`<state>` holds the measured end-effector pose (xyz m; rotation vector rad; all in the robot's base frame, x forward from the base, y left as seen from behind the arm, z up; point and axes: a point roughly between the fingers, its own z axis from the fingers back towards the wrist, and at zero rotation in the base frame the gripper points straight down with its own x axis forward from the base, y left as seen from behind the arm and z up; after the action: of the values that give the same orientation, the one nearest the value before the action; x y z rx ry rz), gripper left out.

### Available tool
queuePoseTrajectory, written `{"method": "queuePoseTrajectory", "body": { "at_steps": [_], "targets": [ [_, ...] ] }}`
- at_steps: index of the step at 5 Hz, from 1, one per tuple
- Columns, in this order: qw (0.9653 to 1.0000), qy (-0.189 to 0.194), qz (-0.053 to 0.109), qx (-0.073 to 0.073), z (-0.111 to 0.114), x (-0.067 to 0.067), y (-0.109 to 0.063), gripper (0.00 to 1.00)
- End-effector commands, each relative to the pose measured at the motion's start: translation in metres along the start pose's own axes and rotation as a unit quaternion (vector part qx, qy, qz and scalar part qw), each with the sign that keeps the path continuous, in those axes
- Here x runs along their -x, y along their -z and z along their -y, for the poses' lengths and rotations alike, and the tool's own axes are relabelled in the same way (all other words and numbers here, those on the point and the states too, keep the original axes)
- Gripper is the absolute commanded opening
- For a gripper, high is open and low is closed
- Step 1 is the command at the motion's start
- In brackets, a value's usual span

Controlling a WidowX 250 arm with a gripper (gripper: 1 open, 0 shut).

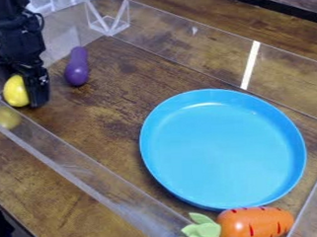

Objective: Put the lemon on the blue tray

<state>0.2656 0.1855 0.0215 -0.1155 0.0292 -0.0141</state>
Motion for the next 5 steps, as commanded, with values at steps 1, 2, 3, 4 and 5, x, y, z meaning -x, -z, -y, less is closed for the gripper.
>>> {"method": "queuePoseTrajectory", "body": {
  "at_steps": [1, 2, 3, 4, 5],
  "targets": [
    [0.9997, -0.013, 0.017, -0.009, -0.004, -0.003, -0.018, 1.00],
    [0.9994, -0.029, 0.016, -0.006, 0.001, -0.007, -0.023, 1.00],
    [0.9988, -0.046, 0.017, -0.001, 0.006, -0.012, -0.027, 1.00],
    [0.9980, -0.061, 0.017, 0.003, 0.010, -0.016, -0.032, 1.00],
    [0.9979, -0.063, 0.013, 0.007, 0.004, -0.013, -0.034, 1.00]
  ]
}}
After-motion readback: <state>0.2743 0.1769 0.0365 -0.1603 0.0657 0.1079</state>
